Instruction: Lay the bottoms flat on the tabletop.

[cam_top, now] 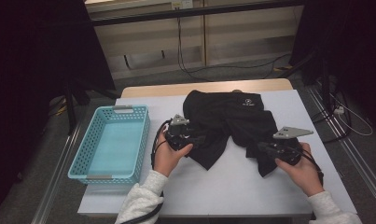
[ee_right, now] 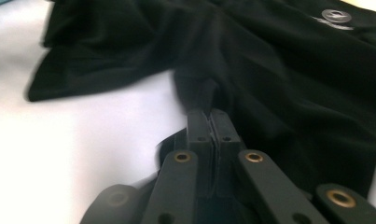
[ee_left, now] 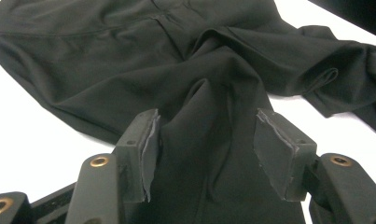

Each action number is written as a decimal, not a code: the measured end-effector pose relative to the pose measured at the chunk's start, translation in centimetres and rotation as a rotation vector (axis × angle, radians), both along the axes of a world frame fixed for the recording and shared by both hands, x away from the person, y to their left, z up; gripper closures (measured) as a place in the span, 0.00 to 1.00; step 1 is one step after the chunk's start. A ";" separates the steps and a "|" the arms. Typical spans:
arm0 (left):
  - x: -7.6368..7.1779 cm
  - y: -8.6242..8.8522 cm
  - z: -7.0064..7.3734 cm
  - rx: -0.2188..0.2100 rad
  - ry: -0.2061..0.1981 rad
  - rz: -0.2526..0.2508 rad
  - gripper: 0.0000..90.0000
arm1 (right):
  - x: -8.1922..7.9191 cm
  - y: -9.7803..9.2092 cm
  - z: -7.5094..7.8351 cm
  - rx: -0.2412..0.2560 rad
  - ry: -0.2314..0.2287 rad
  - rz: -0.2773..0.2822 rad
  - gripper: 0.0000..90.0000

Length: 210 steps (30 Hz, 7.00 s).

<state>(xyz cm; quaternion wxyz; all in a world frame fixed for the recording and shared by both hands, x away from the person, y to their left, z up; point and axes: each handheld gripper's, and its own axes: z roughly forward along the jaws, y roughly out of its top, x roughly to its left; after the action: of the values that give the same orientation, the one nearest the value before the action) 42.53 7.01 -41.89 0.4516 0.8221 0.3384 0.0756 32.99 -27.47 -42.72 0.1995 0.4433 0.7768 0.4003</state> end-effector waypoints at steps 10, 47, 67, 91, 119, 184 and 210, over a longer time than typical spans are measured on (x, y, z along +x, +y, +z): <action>0.1 -0.2 -0.1 0.006 -0.007 -0.010 0.41 | 0.5 -1.8 -1.6 -0.084 0.005 -0.121 0.69; -0.2 -0.6 -0.1 0.014 -0.017 -0.022 0.33 | 1.0 3.7 -2.9 -0.154 0.071 0.044 0.98; -0.9 -1.3 -0.1 0.006 -0.001 -0.056 0.32 | -2.8 6.8 -0.9 -0.019 0.031 0.213 0.68; -2.6 -4.7 -1.0 0.024 0.016 -0.194 0.26 | -2.5 -1.3 -2.0 -0.032 0.029 -0.143 0.34; -5.3 -9.0 -3.8 0.131 0.066 -0.290 0.73 | -4.6 -3.5 -2.4 -0.071 0.049 -0.209 0.38; -3.2 -7.2 -2.9 0.048 0.195 -0.220 0.99 | -4.3 -0.4 -1.9 -0.086 0.045 -0.042 0.67; -4.8 -7.6 -1.8 0.029 0.221 -0.284 0.99 | -7.6 -1.0 -1.7 -0.113 0.101 0.110 1.00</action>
<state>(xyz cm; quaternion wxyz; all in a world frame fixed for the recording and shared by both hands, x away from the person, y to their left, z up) 37.69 -0.56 -43.67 0.4059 0.8712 0.2656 -0.0750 25.36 -28.44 -44.43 0.1624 0.4077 0.8303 0.3435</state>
